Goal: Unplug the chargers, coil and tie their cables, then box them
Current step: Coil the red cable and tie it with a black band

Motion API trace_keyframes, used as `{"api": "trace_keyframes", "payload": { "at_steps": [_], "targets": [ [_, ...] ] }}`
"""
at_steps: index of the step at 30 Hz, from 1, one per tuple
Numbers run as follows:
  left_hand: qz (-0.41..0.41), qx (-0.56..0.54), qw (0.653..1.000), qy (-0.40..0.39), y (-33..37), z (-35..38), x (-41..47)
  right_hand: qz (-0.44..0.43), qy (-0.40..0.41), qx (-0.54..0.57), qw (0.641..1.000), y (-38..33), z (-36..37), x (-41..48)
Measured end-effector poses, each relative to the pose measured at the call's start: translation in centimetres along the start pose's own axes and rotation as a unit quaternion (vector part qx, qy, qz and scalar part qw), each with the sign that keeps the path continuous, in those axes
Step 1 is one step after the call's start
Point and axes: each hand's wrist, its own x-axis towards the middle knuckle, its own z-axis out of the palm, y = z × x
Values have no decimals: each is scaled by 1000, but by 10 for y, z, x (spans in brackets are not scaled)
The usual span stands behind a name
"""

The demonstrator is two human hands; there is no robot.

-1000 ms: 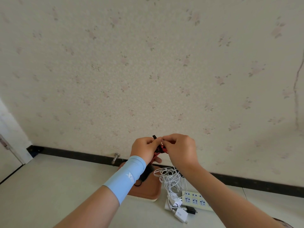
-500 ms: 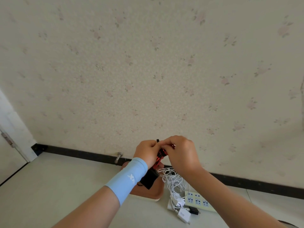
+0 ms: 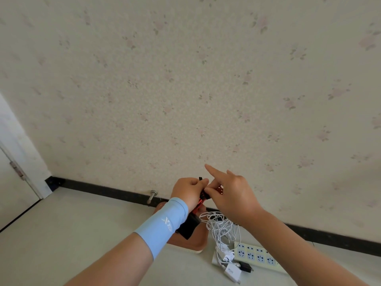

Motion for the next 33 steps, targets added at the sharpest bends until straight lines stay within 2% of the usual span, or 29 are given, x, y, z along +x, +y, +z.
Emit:
{"api": "trace_keyframes", "payload": {
  "at_steps": [2, 4, 8, 10, 11, 14, 15, 18, 23, 26, 30, 33],
  "targets": [
    [9, -1, 1000, 10, 1, -1, -1, -8, -13, -4, 1000, 0, -2, 1],
    [30, 8, 999, 15, 1, -2, -2, 11, -2, 39, 999, 0, -6, 3],
    [98, 15, 995, 15, 4, 1, -5, 131, -2, 208, 969, -3, -17, 7],
    [133, 12, 991, 14, 6, 2, -6, 209, -4, 234, 950, -3, -20, 7],
    [154, 19, 988, 16, 6, 3, -5, 255, -33, 253, 933, -3, -21, 7],
    [227, 86, 970, 32, 4, 5, -3, 342, -158, 384, 843, -6, -23, 5],
    [237, 102, 966, 28, 3, 6, -1, 342, -171, 385, 840, -6, -25, 5],
    [230, 134, 964, -17, 4, -2, 7, 306, -177, 335, 873, -2, -29, 6],
    [179, 188, 955, -141, 4, -33, 15, 250, -171, 294, 907, 8, -30, 5],
    [181, 166, 957, -154, 3, -39, 14, 214, -197, 276, 916, 8, -29, 7],
    [203, 166, 956, -133, 5, -39, 15, 140, -218, 227, 939, 6, -27, 8],
    [176, 143, 962, -153, 3, -43, 17, 88, -210, 178, 957, 3, -25, 10]
  ]
}}
